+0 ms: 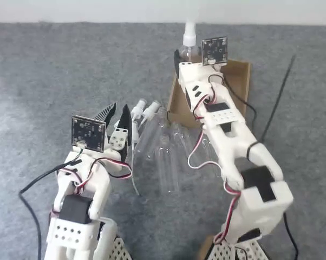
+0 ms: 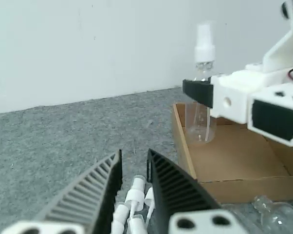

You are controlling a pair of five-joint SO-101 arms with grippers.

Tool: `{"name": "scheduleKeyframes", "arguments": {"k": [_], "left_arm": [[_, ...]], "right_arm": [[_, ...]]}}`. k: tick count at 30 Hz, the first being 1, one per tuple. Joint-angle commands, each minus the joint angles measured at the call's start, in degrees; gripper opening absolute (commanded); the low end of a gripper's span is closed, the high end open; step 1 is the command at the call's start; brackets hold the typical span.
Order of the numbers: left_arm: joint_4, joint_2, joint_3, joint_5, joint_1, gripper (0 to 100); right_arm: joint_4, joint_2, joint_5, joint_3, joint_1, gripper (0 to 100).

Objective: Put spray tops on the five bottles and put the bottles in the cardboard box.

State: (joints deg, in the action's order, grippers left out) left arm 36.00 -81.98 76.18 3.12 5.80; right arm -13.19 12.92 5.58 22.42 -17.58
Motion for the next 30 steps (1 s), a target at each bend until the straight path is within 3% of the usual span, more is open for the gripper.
{"name": "scheduleKeyframes", "arguments": {"k": [1, 11, 30], "left_arm": [[-1.58, -0.62, -0.40, -0.44, -0.26, 7], [-1.49, -0.62, 0.31, -0.44, 2.20, 7], [-1.49, -0.70, 0.31, -0.44, 1.85, 7]], "right_arm": [[-6.81, 2.51, 0.26, -4.57, 0.75, 0.6], [-17.10, 9.45, 0.09, -5.45, 3.03, 0.6], [-16.31, 16.13, 0.09, -7.65, 3.12, 0.6]]}}
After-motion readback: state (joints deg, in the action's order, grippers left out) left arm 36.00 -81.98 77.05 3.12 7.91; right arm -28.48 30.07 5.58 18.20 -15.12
